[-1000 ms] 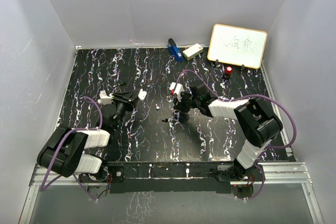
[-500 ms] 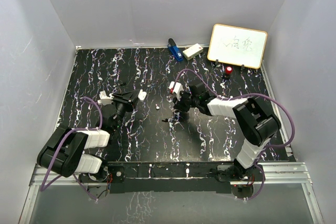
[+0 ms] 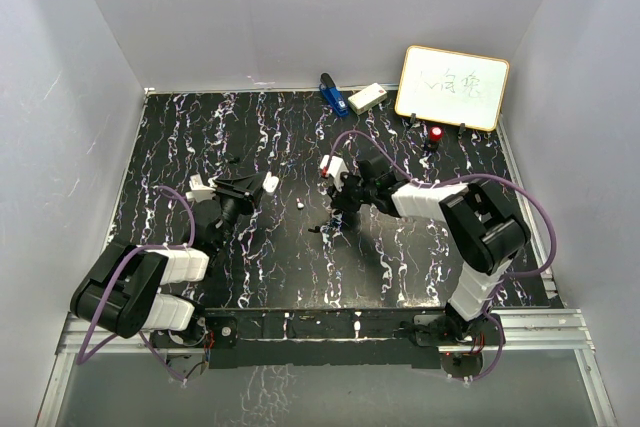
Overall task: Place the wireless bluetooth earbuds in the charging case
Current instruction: Adjust the earbud at the center of the board.
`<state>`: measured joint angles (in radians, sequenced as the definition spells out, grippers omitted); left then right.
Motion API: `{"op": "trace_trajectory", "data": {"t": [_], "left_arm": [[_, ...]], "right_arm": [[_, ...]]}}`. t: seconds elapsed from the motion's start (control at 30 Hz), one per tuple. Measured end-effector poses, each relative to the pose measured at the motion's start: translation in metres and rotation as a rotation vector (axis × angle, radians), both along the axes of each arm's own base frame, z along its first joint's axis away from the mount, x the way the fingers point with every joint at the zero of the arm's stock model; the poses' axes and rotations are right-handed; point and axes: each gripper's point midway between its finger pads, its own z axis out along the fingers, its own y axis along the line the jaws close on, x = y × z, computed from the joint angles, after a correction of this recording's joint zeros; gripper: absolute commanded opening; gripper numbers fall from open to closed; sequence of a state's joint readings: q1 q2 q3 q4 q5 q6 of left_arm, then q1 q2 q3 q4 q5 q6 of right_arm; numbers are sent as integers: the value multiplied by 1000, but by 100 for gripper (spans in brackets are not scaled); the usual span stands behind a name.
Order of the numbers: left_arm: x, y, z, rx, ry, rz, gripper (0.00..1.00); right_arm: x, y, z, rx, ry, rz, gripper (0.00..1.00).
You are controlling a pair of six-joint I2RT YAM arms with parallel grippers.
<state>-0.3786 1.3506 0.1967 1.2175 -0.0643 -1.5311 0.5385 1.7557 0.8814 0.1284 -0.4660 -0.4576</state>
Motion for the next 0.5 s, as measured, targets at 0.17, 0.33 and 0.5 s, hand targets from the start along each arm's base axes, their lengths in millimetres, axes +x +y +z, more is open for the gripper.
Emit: {"op": "trace_trajectory", "data": {"t": [0.17,0.33,0.5], "left_arm": [[-1,1,2,0,-2,4,0],[-1,1,3,-1,-5,5,0],[-1,1,3,-1,-4,5,0]], "right_arm": [[-3,-3,-9,-24,22,-3,40],[-2,-5,-9,-25,32,-21,50],[0,-2,7,20,35,-61,59]]}}
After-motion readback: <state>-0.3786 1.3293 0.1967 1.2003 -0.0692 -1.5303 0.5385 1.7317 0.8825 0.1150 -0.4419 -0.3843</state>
